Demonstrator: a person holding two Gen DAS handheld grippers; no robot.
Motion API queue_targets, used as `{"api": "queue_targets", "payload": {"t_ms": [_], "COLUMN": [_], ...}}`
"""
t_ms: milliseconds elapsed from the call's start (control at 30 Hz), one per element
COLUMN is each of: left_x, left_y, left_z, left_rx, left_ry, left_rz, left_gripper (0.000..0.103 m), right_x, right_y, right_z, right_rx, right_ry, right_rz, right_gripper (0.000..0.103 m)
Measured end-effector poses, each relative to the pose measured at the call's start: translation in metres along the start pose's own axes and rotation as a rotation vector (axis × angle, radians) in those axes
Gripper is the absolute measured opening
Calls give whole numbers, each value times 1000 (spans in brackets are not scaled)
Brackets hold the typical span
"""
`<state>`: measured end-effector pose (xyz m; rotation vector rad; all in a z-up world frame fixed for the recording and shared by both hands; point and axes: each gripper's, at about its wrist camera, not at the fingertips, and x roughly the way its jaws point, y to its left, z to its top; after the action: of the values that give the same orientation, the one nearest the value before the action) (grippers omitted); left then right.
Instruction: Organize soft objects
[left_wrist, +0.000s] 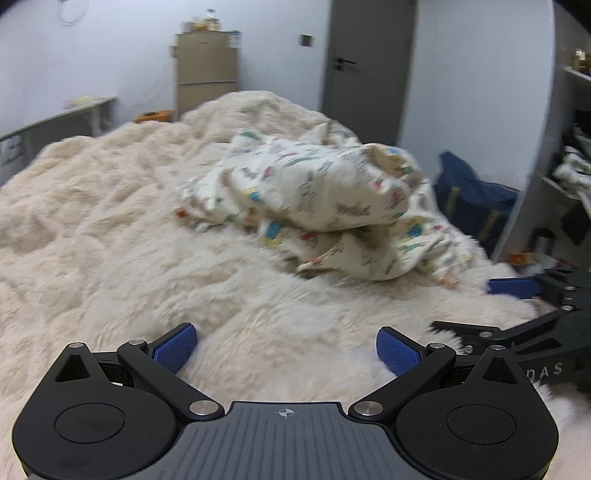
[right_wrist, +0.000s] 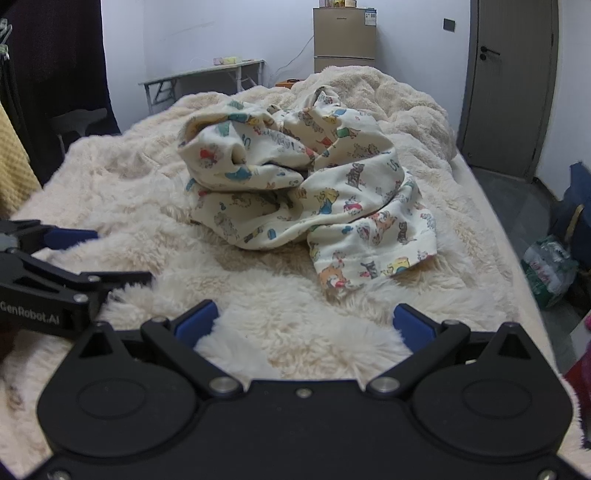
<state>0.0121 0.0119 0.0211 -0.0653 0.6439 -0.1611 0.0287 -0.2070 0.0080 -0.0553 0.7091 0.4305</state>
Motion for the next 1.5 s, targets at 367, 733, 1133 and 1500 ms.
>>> {"api": "queue_targets", "payload": {"t_ms": [367, 733, 1133, 1500], "left_x": [16, 74, 57, 62], "left_y": [1, 1, 10, -15], "left_z": [62, 75, 48, 18], "left_rx": [239, -43, -9, 146], "left_ry": [-180, -6, -196, -170], "left_rz": [29, -199, -140, -60], "left_gripper": [103, 97, 32, 64], "right_x": [-23, 26, 37, 49], "right_y": [-92, -133, -81, -67], "right_z": [34, 68, 27, 16], "right_rx": [122, 225, 162, 120], "right_ry": [-227, -89, -143, -120], "right_rz": [128, 157, 99, 58], "right_gripper": [103, 102, 94, 95]}}
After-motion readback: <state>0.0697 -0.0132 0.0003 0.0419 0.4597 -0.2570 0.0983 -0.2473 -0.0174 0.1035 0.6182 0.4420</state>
